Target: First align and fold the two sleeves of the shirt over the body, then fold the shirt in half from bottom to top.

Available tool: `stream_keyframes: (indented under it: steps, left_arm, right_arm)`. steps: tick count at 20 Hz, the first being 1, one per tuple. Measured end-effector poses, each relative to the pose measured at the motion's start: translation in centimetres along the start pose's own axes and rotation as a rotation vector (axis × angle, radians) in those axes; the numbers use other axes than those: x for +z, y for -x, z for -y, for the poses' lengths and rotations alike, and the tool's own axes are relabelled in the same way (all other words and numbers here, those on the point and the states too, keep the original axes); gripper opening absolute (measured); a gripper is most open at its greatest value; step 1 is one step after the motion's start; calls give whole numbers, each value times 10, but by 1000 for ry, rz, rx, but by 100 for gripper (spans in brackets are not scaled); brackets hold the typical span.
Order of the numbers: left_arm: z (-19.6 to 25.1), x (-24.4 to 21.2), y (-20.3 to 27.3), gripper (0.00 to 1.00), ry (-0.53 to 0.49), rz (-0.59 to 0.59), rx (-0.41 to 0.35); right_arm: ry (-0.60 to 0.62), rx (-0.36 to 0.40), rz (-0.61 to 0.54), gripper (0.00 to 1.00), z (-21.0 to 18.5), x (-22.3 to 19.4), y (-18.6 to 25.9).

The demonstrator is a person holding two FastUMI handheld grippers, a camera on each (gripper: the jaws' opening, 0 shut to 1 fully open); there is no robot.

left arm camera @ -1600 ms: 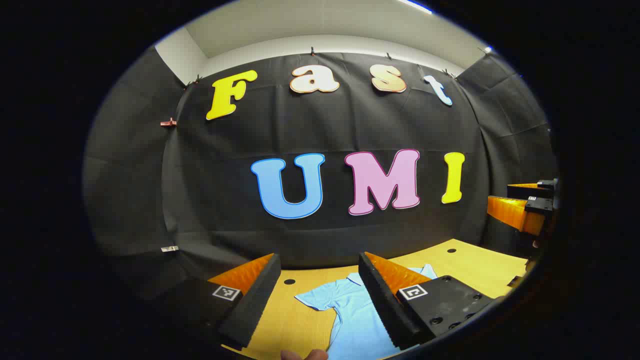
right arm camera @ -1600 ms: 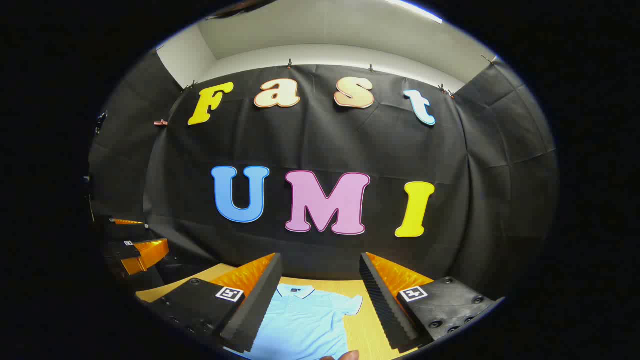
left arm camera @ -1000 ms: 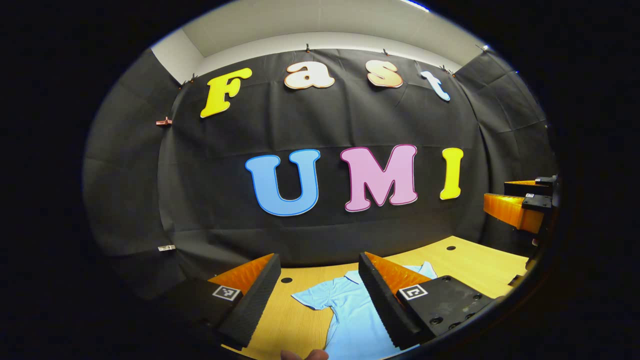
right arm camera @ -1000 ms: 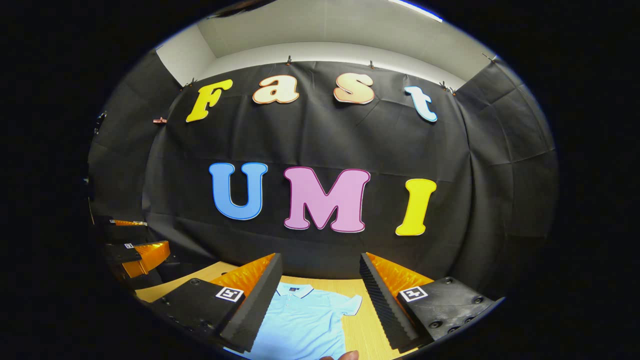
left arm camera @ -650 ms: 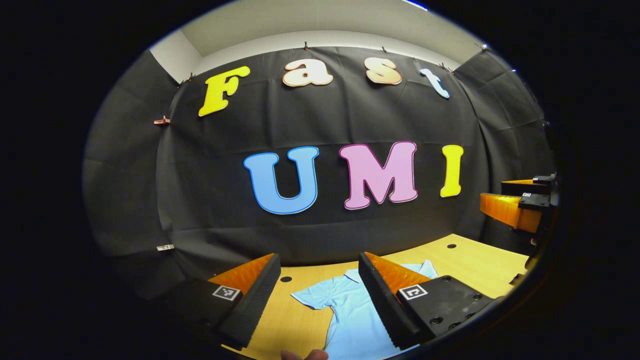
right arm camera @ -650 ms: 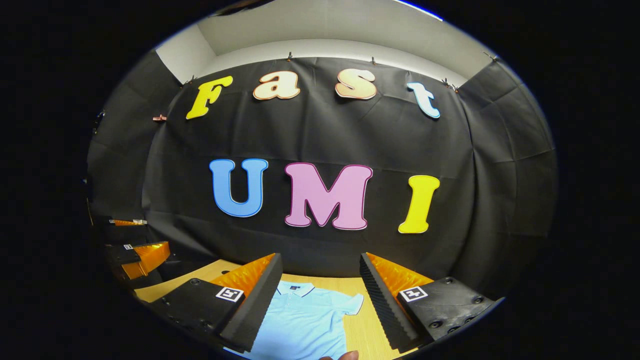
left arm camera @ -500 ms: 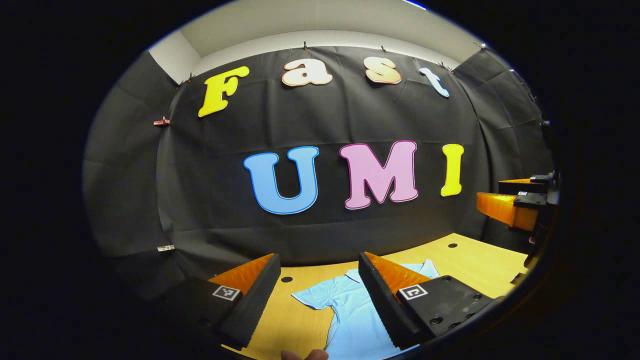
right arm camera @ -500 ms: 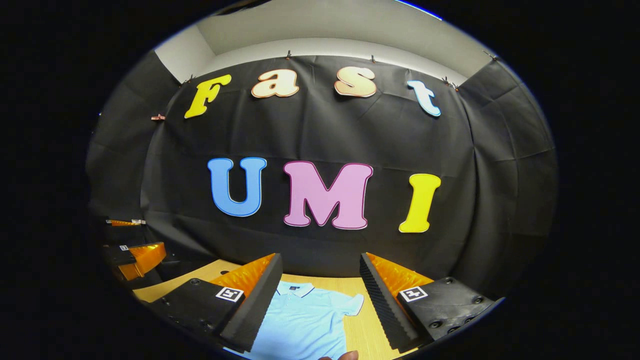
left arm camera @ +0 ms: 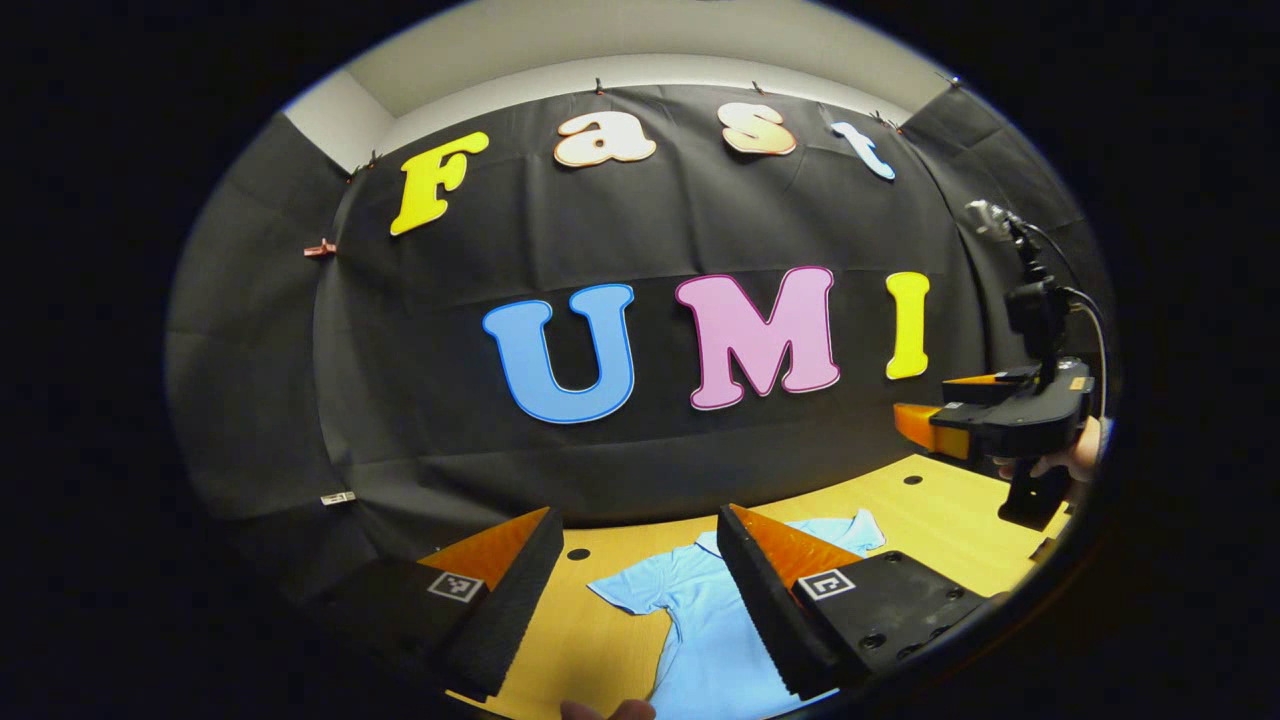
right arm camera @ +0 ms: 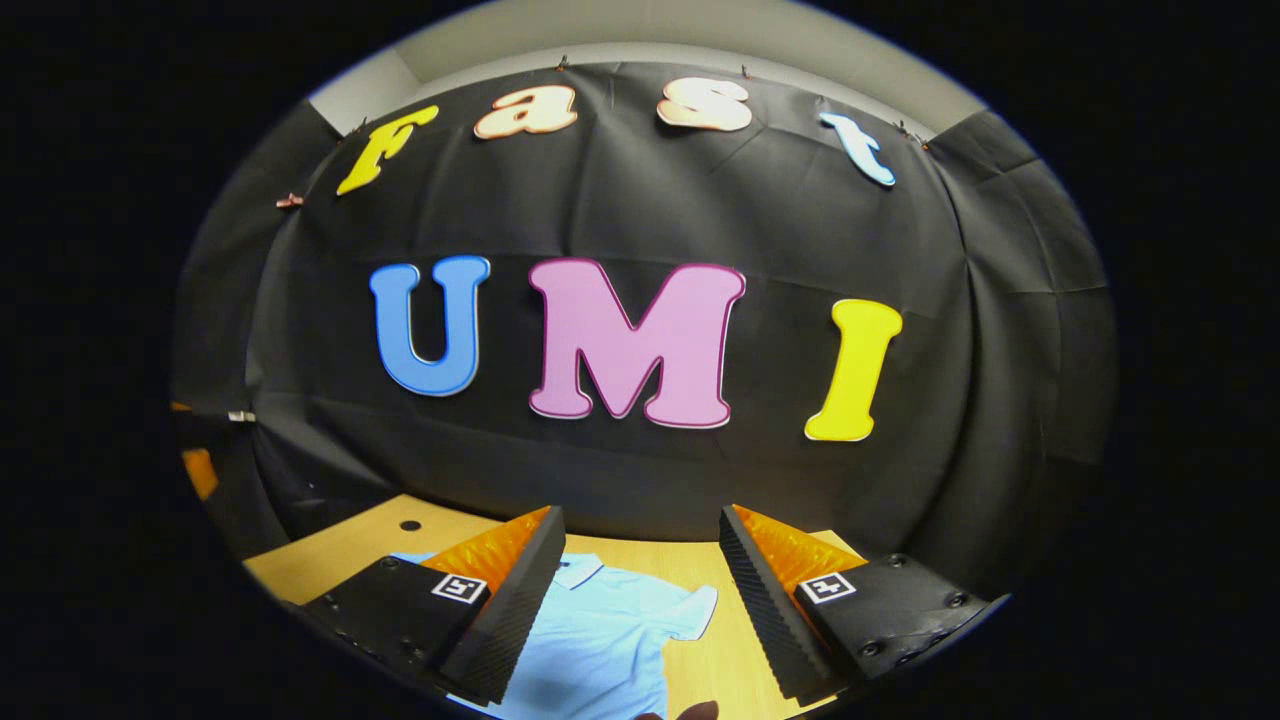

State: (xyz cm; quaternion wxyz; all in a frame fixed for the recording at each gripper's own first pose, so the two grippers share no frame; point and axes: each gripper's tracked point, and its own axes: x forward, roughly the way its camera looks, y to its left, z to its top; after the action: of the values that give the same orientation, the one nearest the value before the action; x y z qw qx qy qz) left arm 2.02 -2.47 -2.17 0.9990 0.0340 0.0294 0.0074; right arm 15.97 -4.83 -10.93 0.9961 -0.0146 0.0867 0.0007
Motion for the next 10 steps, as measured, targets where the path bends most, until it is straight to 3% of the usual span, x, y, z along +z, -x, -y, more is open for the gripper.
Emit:
stream_keyframes:
  steps: [4, 10]
  left_arm:
    - [-2, -5, -4, 98, -12, -30, 39]
    - [-1, -17, -8, 98, -25, -88, 113]
  right_arm:
    - [-41, 8, -106, 97, 24, -59, -70]
    - [-65, -50, -335, 97, 67, -178, -152]
